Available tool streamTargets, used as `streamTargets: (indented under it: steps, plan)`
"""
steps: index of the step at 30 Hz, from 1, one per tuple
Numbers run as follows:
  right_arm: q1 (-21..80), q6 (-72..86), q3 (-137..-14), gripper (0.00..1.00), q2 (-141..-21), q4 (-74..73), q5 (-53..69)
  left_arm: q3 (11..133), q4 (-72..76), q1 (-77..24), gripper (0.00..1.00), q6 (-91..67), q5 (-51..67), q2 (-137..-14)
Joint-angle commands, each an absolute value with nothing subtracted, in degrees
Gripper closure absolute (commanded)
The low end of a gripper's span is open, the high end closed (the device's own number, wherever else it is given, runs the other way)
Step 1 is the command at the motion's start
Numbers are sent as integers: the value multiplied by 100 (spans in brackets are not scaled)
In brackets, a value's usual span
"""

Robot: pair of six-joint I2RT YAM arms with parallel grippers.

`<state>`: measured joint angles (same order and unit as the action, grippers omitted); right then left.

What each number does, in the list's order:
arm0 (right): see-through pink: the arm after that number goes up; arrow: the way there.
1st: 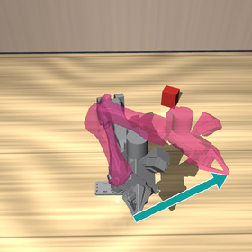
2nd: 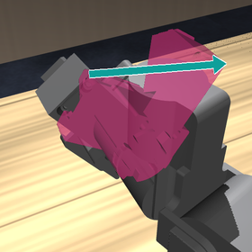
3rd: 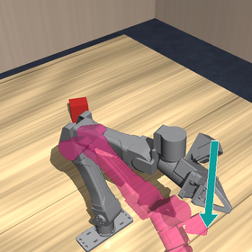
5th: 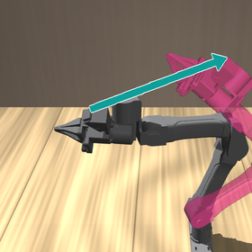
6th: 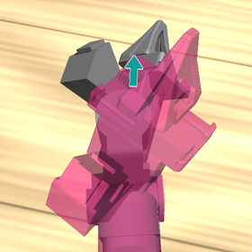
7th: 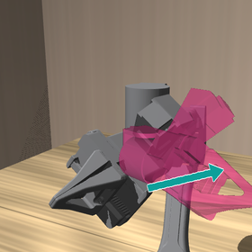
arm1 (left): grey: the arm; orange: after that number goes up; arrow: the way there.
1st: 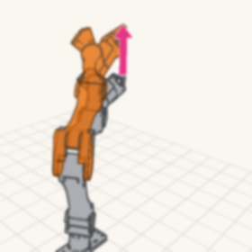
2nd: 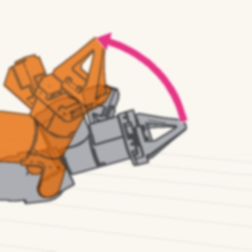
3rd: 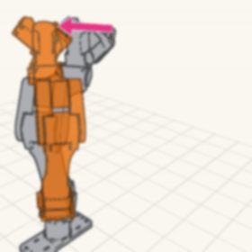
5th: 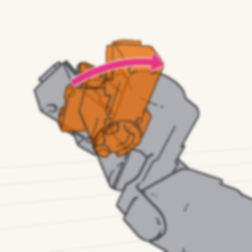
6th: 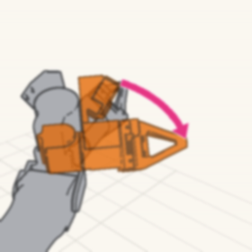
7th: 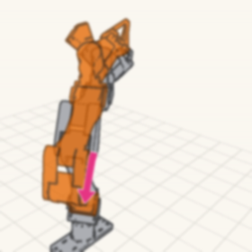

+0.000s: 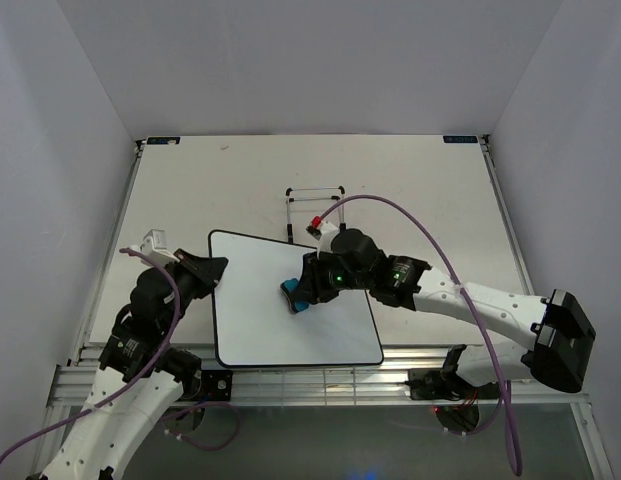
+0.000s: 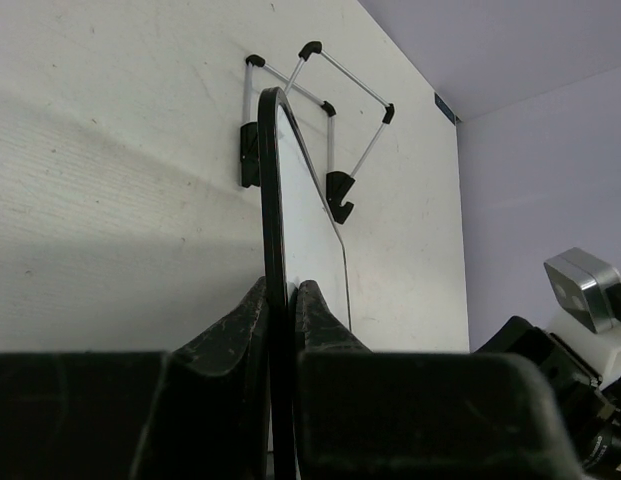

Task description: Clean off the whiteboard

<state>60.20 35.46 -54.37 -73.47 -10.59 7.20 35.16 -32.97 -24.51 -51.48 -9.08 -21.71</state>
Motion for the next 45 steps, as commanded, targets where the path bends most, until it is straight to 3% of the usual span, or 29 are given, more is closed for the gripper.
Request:
streamTargets:
  steps: [1,8,13,26,31,38,45]
  plan:
    - [6161,3155,-5099,92,-7365,-352,1266,3454,-3533,-2461,100,-4579,-1116,-2303]
    - [6161,3454,-3930,92,-6874,-543,540,3463,-3507,-2461,100,-4570,-1125,-2426]
    - [5512,3533,-3499,92,-6925,-922,246,3445,-3428,-2461,100,-4588,-1072,-2470]
    - [3403,2883,-3849,92,-8558,-1571,746,3525,-3471,-2461,100,-4430,-975,-2470]
    - [2786,2768,-3656,92,-8535,-1793,862,3630,-3551,-2461,100,-4395,-984,-2391]
    - [2367,2717,-4534,92,-7348,-2662,-420,3902,-3542,-2461,100,-4386,-791,-2470]
    - [1960,2487,-4860,92,-8357,-3208,-1730,4210,-3498,-2461,100,-4255,-378,-2584]
